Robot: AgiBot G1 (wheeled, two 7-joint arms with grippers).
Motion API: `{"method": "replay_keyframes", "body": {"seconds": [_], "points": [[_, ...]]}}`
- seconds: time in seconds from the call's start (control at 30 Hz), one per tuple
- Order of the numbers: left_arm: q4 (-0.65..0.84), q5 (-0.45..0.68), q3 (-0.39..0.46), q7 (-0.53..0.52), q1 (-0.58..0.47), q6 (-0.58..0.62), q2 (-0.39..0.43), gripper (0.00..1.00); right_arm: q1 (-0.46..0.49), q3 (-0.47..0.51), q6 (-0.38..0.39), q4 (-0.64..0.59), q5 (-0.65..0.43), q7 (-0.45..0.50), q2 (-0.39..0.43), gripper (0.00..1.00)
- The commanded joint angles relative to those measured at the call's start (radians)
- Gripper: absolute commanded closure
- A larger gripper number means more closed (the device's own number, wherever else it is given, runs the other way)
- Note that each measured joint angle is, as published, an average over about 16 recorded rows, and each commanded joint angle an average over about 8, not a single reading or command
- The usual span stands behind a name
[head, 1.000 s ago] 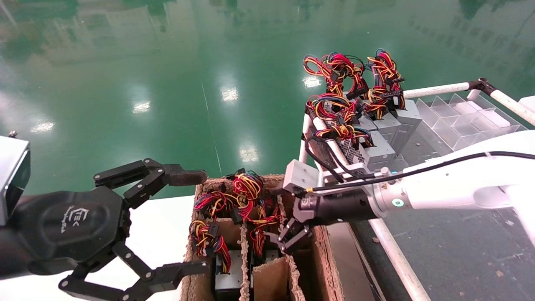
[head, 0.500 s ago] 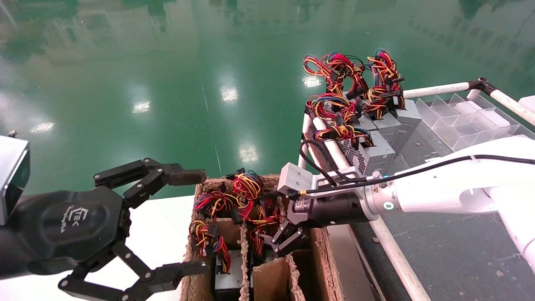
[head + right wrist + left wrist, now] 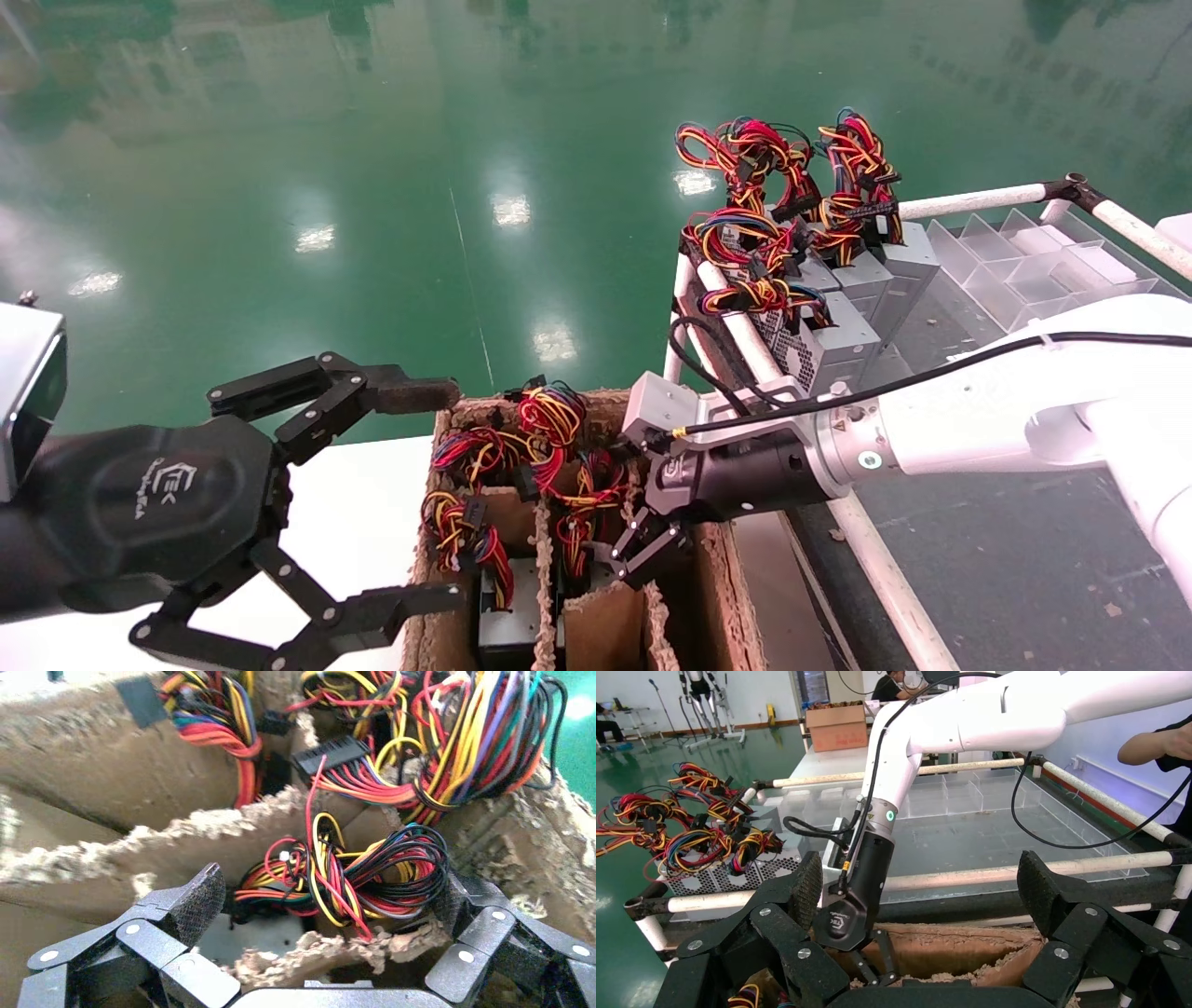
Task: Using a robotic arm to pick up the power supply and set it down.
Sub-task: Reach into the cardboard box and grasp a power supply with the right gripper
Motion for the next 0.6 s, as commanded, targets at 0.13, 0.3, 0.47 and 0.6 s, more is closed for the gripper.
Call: {"method": "replay_keyframes", "body": {"seconds": [0.13, 0.3, 0.47, 0.6], "points": [[0.000, 0.000, 0.000, 0.000, 0.000, 0.000, 0.000, 0.00, 0.024, 0.001, -0.055, -0.058, 0.011, 0.004, -0.010, 0.00], [0.000, 0.000, 0.000, 0.000, 0.000, 0.000, 0.000, 0.00, 0.044, -0.009, -0.087, -0.109, 0.000, -0.001, -0.022, 0.00], [0.000, 0.000, 0.001, 0.000, 0.000, 0.000, 0.000, 0.00, 0.055, -0.016, -0.115, -0.155, -0.002, -0.004, -0.031, 0.12], [0.000, -0.001, 0.001, 0.000, 0.000, 0.000, 0.000, 0.00, 0.061, -0.014, -0.137, -0.179, 0.010, -0.009, -0.031, 0.56]]}}
